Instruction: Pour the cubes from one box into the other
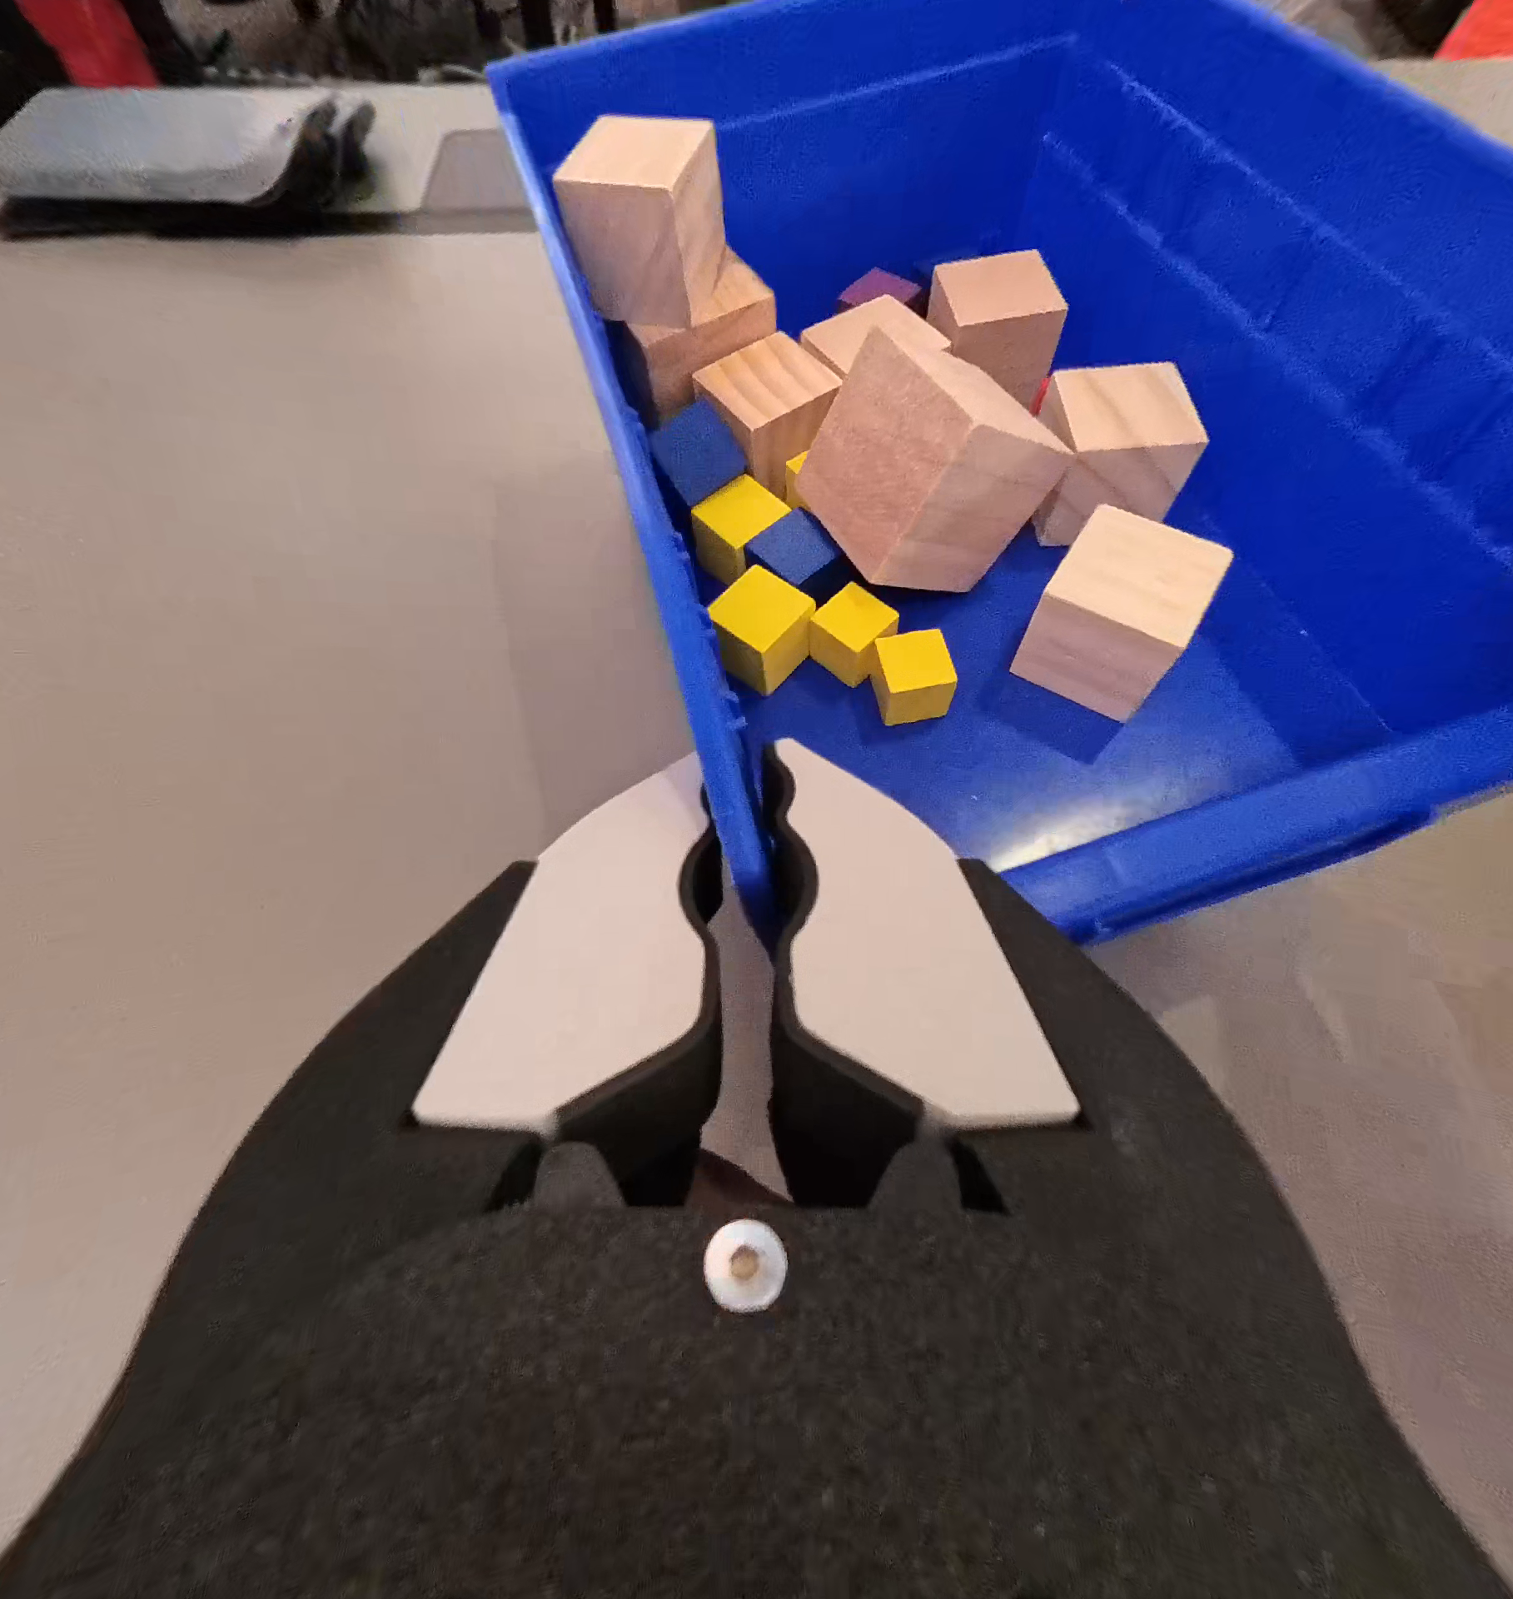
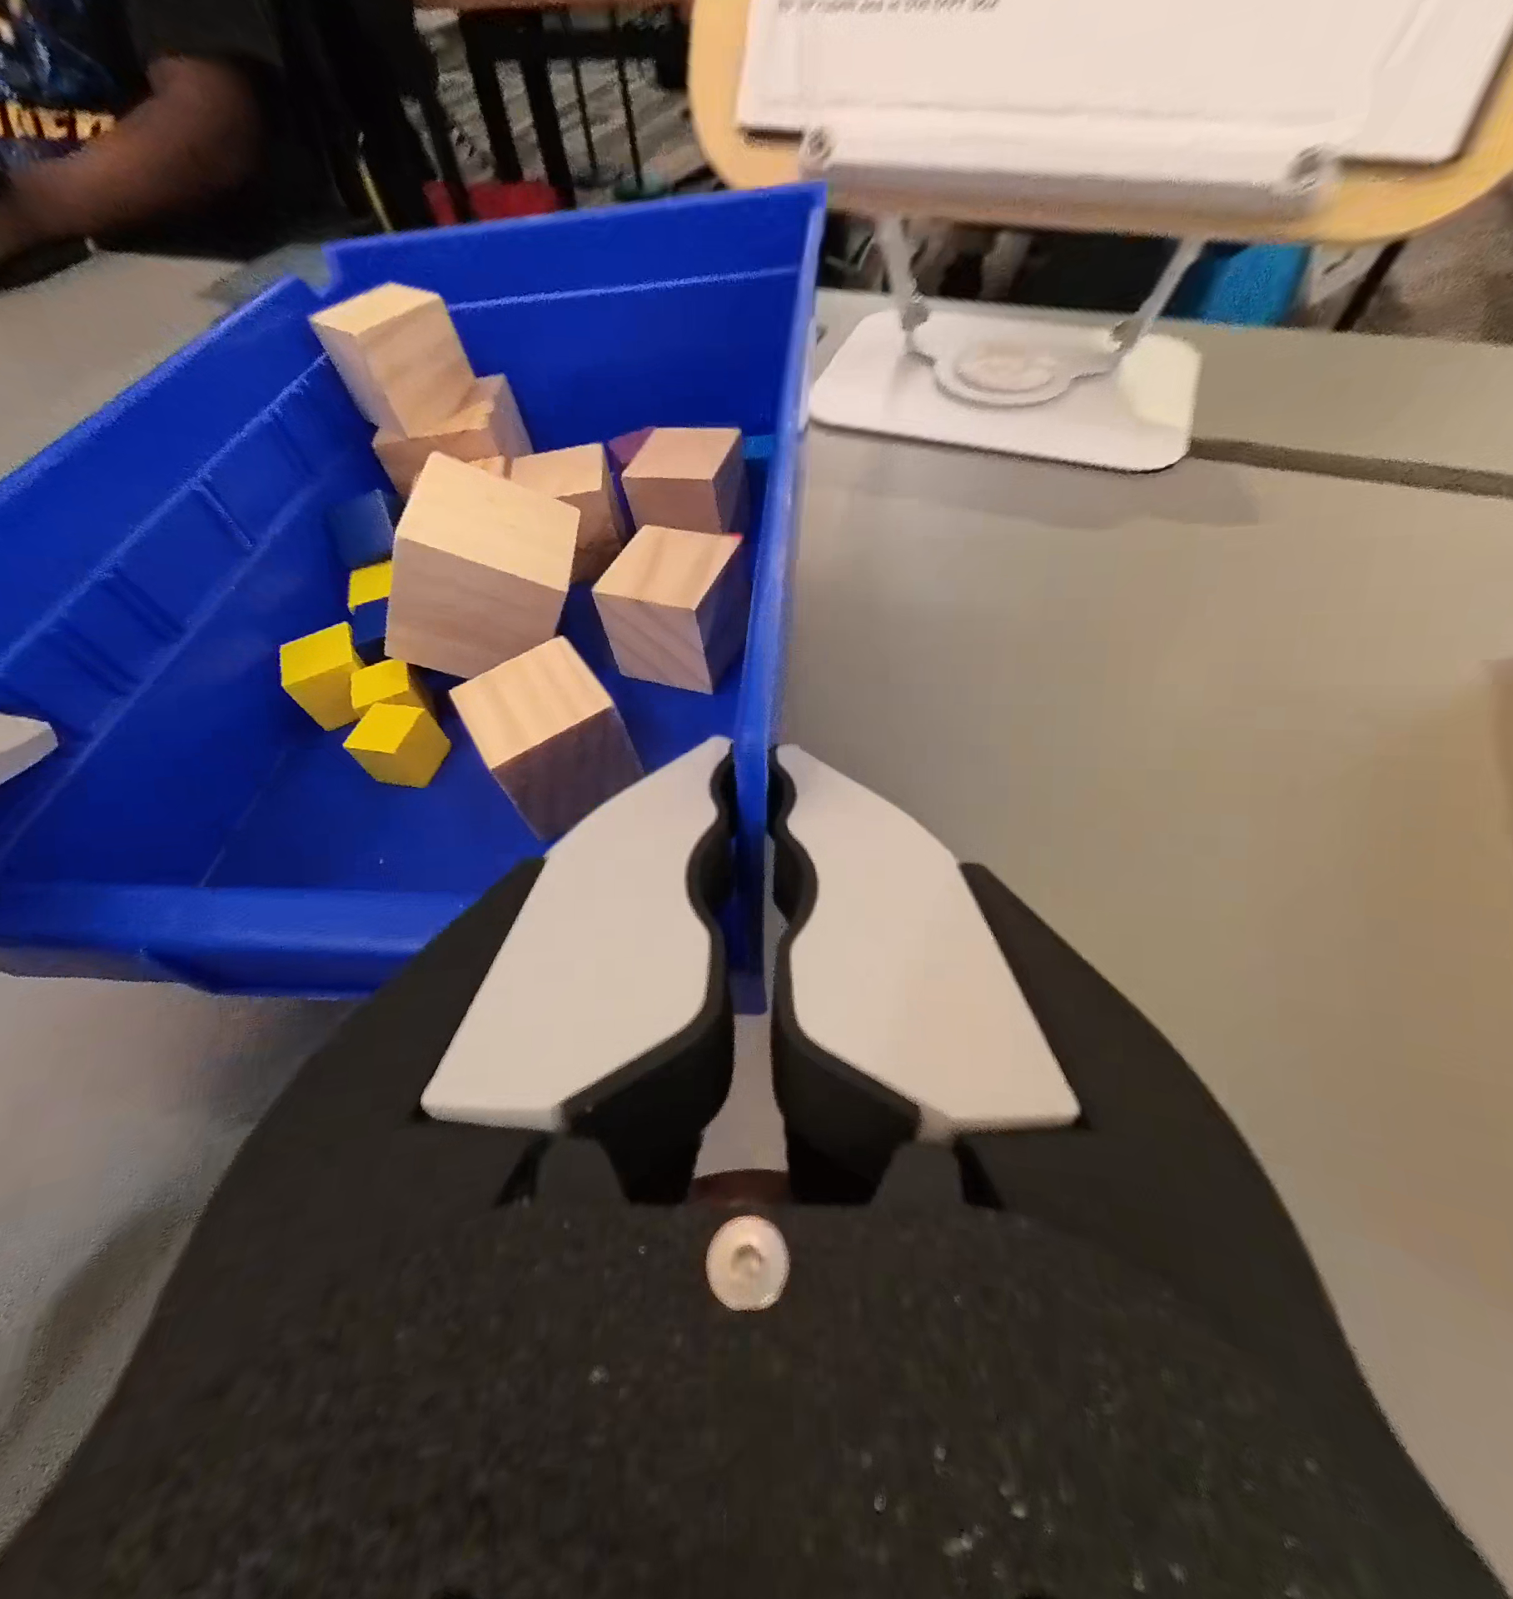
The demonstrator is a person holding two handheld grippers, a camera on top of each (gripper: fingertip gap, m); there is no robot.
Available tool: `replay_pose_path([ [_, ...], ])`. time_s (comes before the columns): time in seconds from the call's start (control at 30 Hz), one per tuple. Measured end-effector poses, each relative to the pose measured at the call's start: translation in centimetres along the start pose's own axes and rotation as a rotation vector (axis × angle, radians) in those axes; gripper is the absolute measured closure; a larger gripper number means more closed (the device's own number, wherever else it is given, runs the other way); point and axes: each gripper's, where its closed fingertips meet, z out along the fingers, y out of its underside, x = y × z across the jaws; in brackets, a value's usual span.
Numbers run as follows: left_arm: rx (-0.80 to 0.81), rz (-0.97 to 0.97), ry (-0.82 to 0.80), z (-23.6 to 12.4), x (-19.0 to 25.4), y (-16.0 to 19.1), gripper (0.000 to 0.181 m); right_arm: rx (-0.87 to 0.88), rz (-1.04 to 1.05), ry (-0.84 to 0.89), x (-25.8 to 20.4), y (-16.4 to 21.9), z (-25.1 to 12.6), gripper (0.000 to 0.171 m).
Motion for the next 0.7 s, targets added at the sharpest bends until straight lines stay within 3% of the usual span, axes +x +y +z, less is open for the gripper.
replay_pose_path([
  [0.27, 0.163, 0.081, 0.146, -4.5, 12.4, -10.1, 0.176, 0.138, -0.059, 0.241, 10.5, -9.1, -11.3, 0.169],
  [0.43, 0.145, 0.141, 0.353, -6.0, 23.5, -15.0, 0.175, 0.054, -0.095, 0.434, 19.4, -13.0, -19.3, 0.169],
  [0.57, 0.035, 0.237, 0.515, -5.9, 32.4, -17.0, 0.174, -0.092, -0.116, 0.6, 26.2, -14.6, -24.7, 0.169],
  [0.7, -0.137, 0.262, 0.639, -5.8, 39.2, -15.7, 0.173, -0.273, -0.122, 0.723, 30.7, -14.4, -28.7, 0.169],
])
